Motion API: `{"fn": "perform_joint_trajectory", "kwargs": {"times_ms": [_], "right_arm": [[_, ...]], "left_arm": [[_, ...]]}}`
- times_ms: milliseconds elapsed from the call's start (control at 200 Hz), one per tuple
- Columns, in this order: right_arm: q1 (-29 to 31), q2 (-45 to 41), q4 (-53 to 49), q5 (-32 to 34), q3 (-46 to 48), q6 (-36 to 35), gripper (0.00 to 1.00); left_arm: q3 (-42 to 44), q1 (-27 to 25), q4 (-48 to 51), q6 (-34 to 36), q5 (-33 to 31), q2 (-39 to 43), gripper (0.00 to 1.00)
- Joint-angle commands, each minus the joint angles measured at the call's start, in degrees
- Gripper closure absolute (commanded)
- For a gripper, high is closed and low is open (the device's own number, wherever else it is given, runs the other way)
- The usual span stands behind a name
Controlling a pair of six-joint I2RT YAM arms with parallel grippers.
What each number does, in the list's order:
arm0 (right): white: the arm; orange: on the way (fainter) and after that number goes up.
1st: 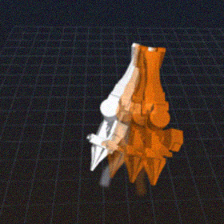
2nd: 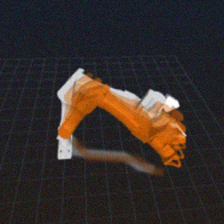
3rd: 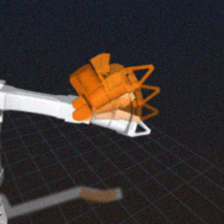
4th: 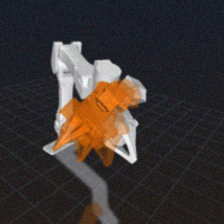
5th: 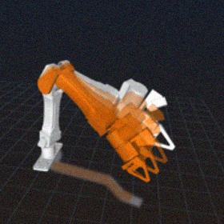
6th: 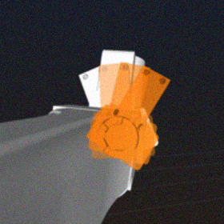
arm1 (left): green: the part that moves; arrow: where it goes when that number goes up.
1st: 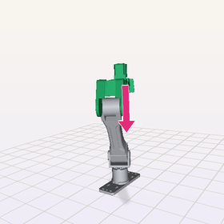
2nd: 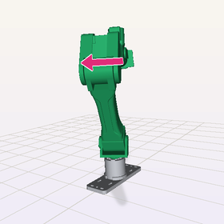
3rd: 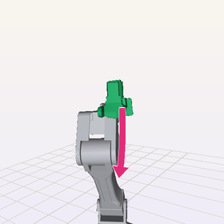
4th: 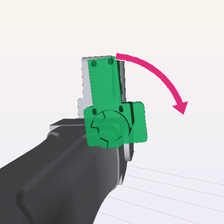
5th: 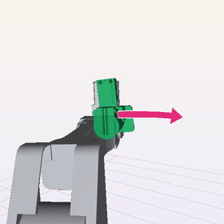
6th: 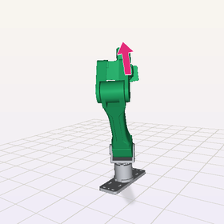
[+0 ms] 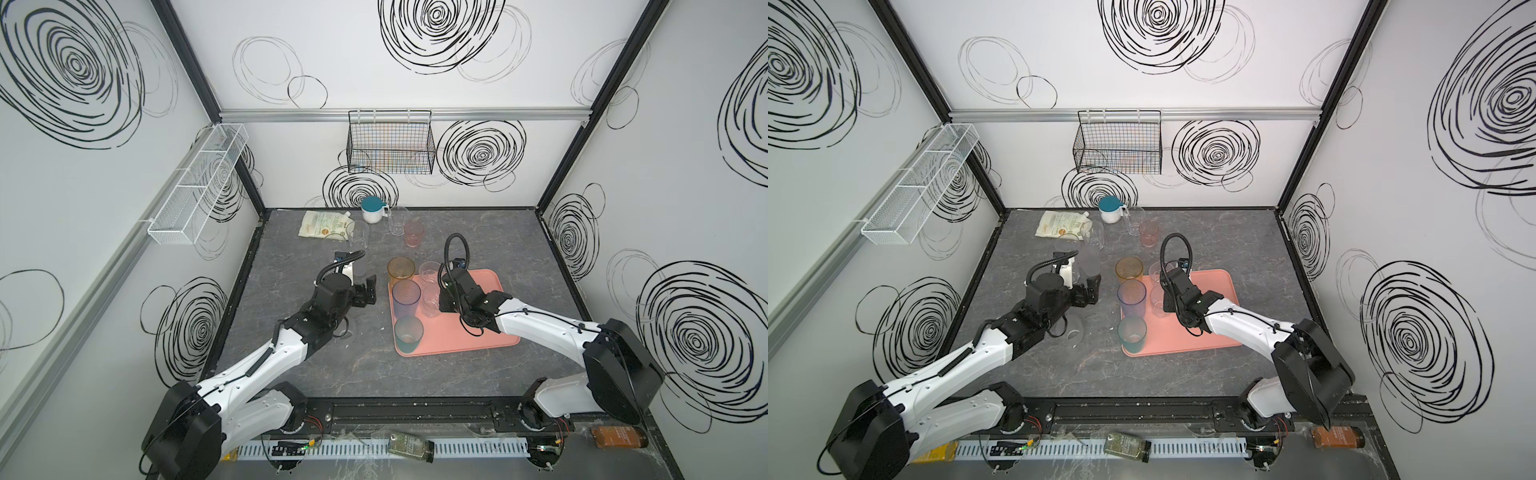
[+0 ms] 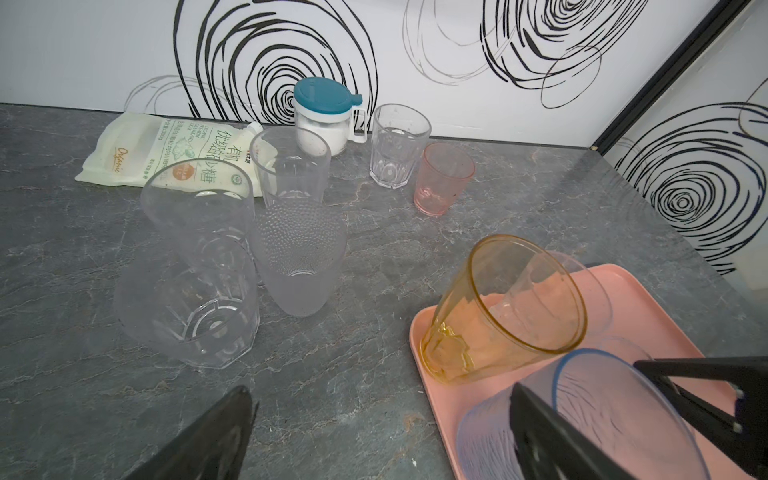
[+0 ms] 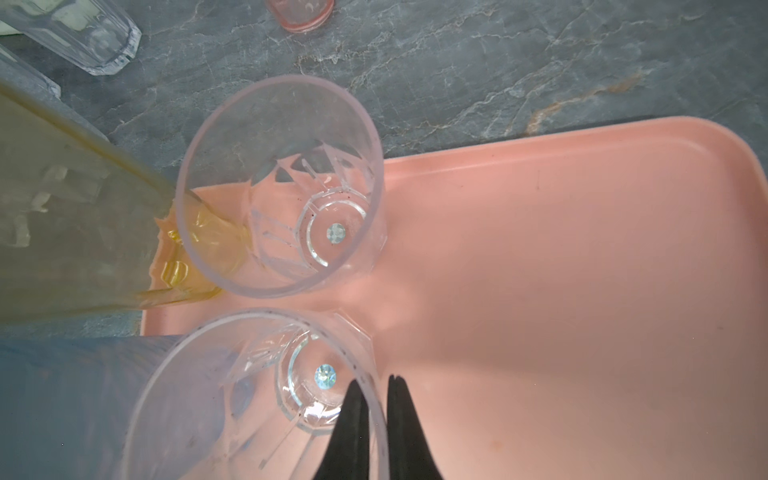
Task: Place the glasses into the tray
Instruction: 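Lower the clear glass onto the tray beside the amber glass, then open and withdraw the right gripper while the left gripper moves toward the glasses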
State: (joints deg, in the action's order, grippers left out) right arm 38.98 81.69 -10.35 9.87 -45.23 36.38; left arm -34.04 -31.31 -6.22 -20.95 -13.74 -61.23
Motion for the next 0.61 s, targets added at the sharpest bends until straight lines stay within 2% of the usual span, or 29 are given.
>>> {"fn": "perform_joint_trajectory", "kwargs": {"times_ms": [0,135,215,270,405,600], "right_arm": [[0.31,1.97,-0.06,0.81,-1.3,0.79,1.0],[0.31,2.46,1.24,3.09,-1.42,-0.09,1.0],[0.3,2.73,0.35,3.55,-2.41,0.4,0.97],[0.39,2.71,0.21,3.37,-2.84,0.53,0.92],[0.39,2.39,-2.06,1.34,-5.47,0.88,0.72],[0.15,-1.4,-5.17,0.22,-9.66,-0.35,0.59]], "left_arm": [[0.79,0.62,-3.18,0.49,-0.98,-0.49,0.01],[1.34,0.68,-3.89,0.26,-1.19,-0.47,0.01],[1.34,0.81,-3.89,0.3,-1.18,-0.55,0.01],[1.26,0.98,-3.77,0.45,-1.18,-0.68,0.01],[0.21,2.42,-2.48,0.22,-0.21,-0.77,0.0],[-5.45,6.93,1.03,2.55,1.82,-1.63,0.01]]}}
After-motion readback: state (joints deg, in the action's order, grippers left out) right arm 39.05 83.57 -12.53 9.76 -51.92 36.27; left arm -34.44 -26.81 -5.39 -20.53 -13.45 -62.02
